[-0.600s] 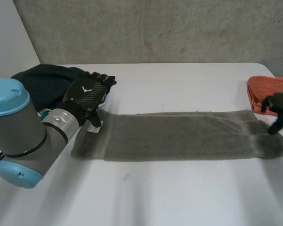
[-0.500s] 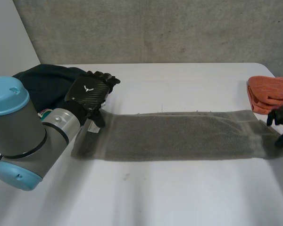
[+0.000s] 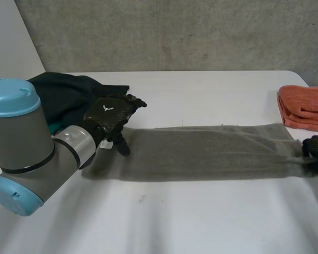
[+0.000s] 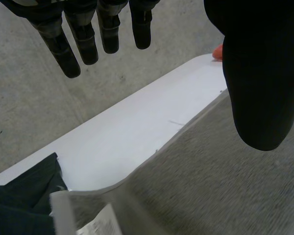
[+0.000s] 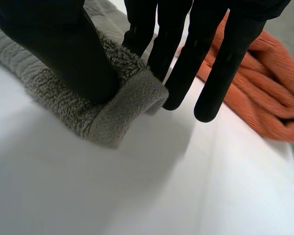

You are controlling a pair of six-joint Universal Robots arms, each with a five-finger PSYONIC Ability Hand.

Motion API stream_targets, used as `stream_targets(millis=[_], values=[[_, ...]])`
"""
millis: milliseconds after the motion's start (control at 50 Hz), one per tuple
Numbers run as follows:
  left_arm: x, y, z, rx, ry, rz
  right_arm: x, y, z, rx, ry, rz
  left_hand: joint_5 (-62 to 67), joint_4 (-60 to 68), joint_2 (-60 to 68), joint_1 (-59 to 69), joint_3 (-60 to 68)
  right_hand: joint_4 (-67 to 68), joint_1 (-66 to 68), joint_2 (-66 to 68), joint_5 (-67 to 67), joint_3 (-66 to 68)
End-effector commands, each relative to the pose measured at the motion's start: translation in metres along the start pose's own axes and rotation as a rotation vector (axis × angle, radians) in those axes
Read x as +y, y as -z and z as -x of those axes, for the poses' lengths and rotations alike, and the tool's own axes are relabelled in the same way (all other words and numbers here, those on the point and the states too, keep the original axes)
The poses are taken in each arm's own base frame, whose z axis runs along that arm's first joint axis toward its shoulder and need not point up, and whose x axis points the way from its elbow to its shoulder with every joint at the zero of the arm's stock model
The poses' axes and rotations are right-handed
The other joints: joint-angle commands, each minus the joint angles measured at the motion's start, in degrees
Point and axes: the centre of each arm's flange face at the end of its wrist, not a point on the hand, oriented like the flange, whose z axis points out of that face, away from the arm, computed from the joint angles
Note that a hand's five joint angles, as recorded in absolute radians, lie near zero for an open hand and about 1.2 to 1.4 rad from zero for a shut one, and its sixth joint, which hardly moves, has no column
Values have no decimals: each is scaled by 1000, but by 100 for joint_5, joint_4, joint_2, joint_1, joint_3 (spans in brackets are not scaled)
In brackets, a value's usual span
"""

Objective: Fold the laundry.

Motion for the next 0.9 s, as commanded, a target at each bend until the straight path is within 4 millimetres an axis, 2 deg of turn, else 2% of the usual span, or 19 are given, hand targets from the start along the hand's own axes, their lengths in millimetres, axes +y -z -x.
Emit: stream_targets(millis=[20,80,200,280,300,360,380,440,460,500,520,540,560,600,620,700,780,840,900], values=[[2,4,3,-25,2,16,-2,7,-51,242,16,27,-320,-240,-266,-261,-283,1159,1659,1277,1338,1197],[4,8,4,-33,4,22,0,10,-74,323,57,56,-320,-240,-266,-261,-283,1159,1659,1277,1338,1197],[5,16,11,-54,9,26,-10,10,-92,373,218,99,-320,-240,-266,-261,-283,1159,1659,1277,1338,1197],[6,20,19,-80,15,24,-45,2,-56,302,301,11,-320,-240,-266,-261,-283,1159,1659,1277,1338,1197],[5,22,22,-87,18,18,-61,1,-36,267,333,-39,-320,-240,-266,-261,-283,1159,1659,1277,1338,1197],[5,26,28,-103,21,16,-90,5,3,199,394,-149,-320,-240,-266,-261,-283,1159,1659,1277,1338,1197],[3,28,31,-111,24,12,-112,13,34,145,440,-243,-320,-240,-266,-261,-283,1159,1659,1277,1338,1197],[3,31,36,-126,30,11,-142,32,83,58,509,-404,-320,-240,-266,-261,-283,1159,1659,1277,1338,1197],[4,34,40,-138,36,14,-155,47,118,-15,549,-509,-320,-240,-266,-261,-283,1159,1659,1277,1338,1197],[5,36,42,-147,41,16,-161,59,152,-96,585,-596,-320,-240,-266,-261,-283,1159,1659,1277,1338,1197],[5,39,45,-153,46,14,-159,70,188,-191,614,-664,-320,-240,-266,-261,-283,1159,1659,1277,1338,1197],[5,40,45,-156,47,14,-158,76,204,-238,627,-694,-320,-240,-266,-261,-283,1159,1659,1277,1338,1197],[6,42,46,-156,49,14,-153,87,237,-326,657,-750,-320,-240,-266,-261,-283,1159,1659,1277,1338,1197],[7,44,46,-157,51,15,-144,95,264,-398,690,-777,-320,-240,-266,-261,-283,1159,1659,1277,1338,1197],[8,45,46,-155,52,16,-132,99,285,-455,730,-776,-320,-240,-266,-261,-283,1159,1659,1277,1338,1197],[11,47,46,-154,51,23,-103,99,318,-523,848,-706,-320,-240,-266,-261,-283,1159,1659,1277,1338,1197],[13,48,47,-159,53,25,-100,96,320,-502,895,-595,-320,-240,-266,-261,-283,974,1473,1092,1153,1011],[12,48,48,-162,52,21,-109,95,312,-483,808,-574,-320,-240,-266,-261,-283,-5399,-4899,-5281,-5220,-5361],[10,47,49,-162,49,12,-142,98,287,-434,602,-617,-320,-240,-266,-261,-283,-5841,-5341,-5723,-5662,-5803]])
